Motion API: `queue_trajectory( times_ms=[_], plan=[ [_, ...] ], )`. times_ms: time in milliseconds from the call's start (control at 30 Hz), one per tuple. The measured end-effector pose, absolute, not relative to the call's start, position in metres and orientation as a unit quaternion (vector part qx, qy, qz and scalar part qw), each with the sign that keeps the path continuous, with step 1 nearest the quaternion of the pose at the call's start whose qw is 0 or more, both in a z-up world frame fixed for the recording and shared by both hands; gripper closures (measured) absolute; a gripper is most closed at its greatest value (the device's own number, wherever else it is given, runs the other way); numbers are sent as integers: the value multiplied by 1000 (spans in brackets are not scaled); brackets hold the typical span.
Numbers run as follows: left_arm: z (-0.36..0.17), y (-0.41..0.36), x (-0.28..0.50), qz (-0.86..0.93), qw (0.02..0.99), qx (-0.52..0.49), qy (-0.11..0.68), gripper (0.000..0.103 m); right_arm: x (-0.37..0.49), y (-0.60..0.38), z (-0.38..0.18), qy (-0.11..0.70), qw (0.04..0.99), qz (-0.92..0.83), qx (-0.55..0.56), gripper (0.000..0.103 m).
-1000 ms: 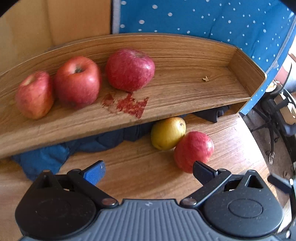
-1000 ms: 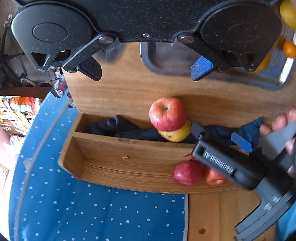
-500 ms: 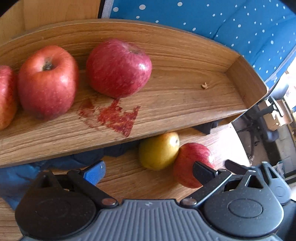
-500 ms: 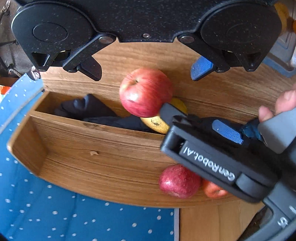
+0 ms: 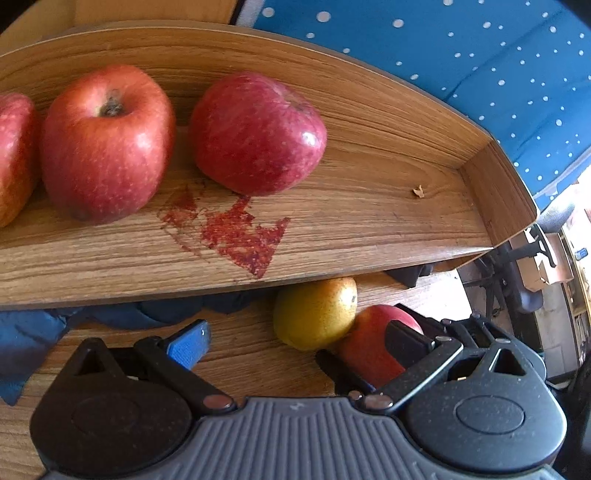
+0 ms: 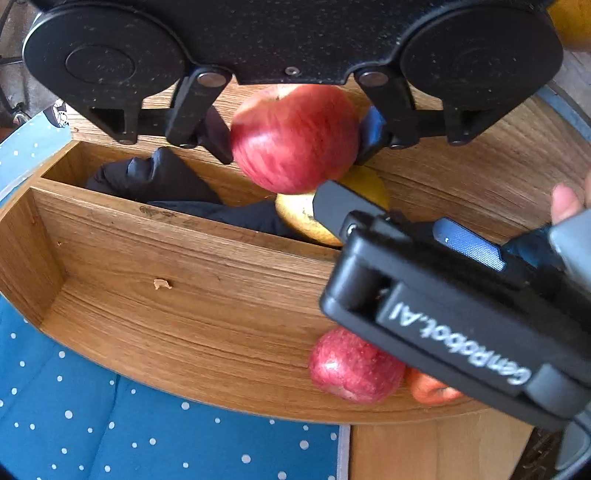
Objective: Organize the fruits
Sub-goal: 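Grasp the yellow pear with the left tool while the right tool grasps the red apple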
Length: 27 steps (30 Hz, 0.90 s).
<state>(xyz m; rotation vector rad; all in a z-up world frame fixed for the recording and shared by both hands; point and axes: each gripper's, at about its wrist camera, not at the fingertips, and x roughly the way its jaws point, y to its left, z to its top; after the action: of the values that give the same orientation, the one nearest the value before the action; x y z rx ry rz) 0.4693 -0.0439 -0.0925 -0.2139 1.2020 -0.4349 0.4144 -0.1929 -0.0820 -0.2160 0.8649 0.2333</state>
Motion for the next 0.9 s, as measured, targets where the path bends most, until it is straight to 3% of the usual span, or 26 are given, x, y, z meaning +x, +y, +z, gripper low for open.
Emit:
queue_trajectory(
  times_ms=[833,900],
  plan=[
    [-115,-88,473,-178,819,-79,540,12,384,-211,-84,435,897,59,-53,34],
    [-114,-87,474,-172,822,-78,537,18,385,-212,-85,436,897,56,-49,35]
  ],
)
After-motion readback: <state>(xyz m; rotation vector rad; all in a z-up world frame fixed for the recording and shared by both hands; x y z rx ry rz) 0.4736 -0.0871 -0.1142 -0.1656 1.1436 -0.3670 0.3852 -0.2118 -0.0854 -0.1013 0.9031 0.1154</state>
